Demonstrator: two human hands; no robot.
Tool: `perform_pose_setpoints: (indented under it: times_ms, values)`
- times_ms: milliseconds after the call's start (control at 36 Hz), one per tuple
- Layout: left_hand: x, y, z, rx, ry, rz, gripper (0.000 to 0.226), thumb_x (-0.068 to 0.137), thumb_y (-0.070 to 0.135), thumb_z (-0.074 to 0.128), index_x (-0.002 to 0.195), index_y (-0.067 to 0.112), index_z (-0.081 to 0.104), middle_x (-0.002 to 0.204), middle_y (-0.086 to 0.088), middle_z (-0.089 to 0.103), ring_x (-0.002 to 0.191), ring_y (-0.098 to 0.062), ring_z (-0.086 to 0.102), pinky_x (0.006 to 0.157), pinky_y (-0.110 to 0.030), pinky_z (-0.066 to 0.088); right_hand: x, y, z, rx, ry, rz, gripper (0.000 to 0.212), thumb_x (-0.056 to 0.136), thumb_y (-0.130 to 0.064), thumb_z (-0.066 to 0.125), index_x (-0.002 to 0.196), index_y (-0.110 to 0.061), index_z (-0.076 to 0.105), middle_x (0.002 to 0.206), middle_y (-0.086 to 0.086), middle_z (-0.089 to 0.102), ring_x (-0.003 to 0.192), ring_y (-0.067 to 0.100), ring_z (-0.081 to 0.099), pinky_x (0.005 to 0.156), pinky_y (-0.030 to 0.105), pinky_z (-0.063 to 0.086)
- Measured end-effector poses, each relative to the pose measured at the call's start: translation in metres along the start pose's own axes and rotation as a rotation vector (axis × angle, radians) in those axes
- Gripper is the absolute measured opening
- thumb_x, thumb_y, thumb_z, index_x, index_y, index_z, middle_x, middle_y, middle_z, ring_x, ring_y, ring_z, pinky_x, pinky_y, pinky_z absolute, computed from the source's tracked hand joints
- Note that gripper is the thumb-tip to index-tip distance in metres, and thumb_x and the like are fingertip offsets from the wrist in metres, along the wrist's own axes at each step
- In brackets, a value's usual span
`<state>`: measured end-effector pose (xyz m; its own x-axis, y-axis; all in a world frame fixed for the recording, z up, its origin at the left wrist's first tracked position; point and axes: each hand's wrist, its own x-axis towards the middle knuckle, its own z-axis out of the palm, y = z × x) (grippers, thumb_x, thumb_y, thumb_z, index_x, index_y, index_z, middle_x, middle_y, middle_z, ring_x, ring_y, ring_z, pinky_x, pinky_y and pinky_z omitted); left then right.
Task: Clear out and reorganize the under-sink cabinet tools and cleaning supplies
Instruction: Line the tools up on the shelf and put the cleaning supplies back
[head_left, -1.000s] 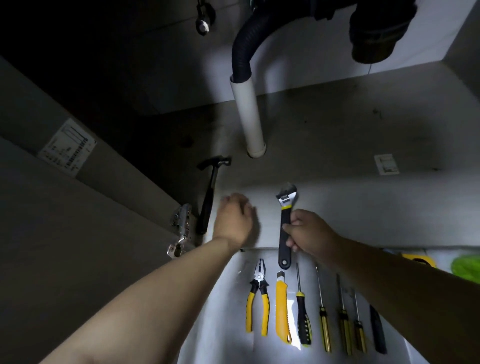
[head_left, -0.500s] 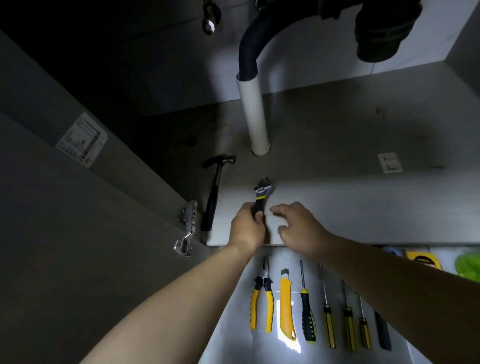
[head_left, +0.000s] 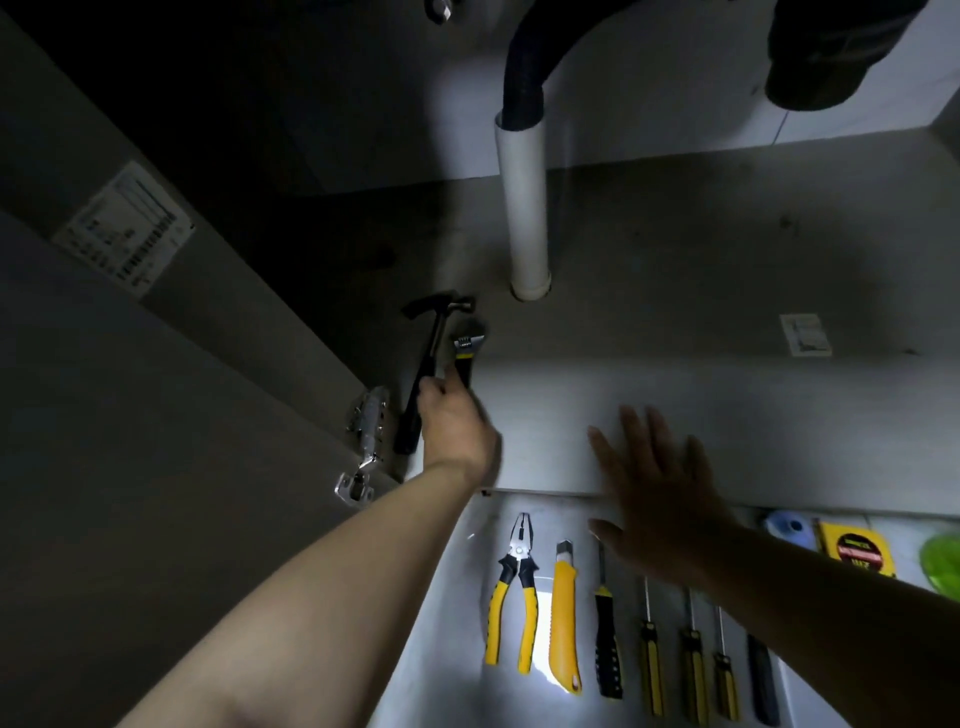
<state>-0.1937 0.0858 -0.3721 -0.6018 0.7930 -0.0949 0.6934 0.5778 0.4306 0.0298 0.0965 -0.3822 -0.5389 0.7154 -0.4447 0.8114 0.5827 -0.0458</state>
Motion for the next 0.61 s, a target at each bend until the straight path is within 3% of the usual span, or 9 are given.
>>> perform_pose_setpoints:
  times_ms: [194,417,611]
  values:
    - [-0.012,-0.001,0.005,0.209,0.071,0.018,0.076,0.076,0.009,0.070,0.146,0.022,0.042,0.131,-0.008,0.044,0.118,-0.031,0.043,0.095,-0.039,0.040,-0.001,0.001,0.001,0.021,-0.013,-0.004,0.097,0.091,-0.073,0.032,0.148,-0.032,-0.036,0.152,0.012,-0.046,0.140,0.037,-0.040,0.119,0.060,-0.008]
    - [-0.016,-0.004,0.003,0.251,0.090,0.043,0.060,0.086,0.003,0.058,0.141,0.022,0.046,0.125,-0.010,0.044,0.115,-0.032,0.042,0.091,-0.040,0.046,0.000,0.004,0.002,0.013,-0.017,-0.008,0.095,0.091,-0.075,0.029,0.147,-0.035,-0.036,0.153,0.012,-0.044,0.141,0.037,-0.037,0.119,0.059,-0.008]
    - [-0.015,-0.003,0.005,0.298,0.100,0.000,0.061,0.093,0.002,0.051,0.148,0.025,0.041,0.131,-0.012,0.042,0.120,-0.034,0.040,0.092,-0.043,0.046,0.000,0.005,0.002,0.028,-0.017,-0.009,0.094,0.091,-0.075,0.030,0.147,-0.036,-0.036,0.153,0.010,-0.044,0.142,0.035,-0.038,0.120,0.059,-0.007]
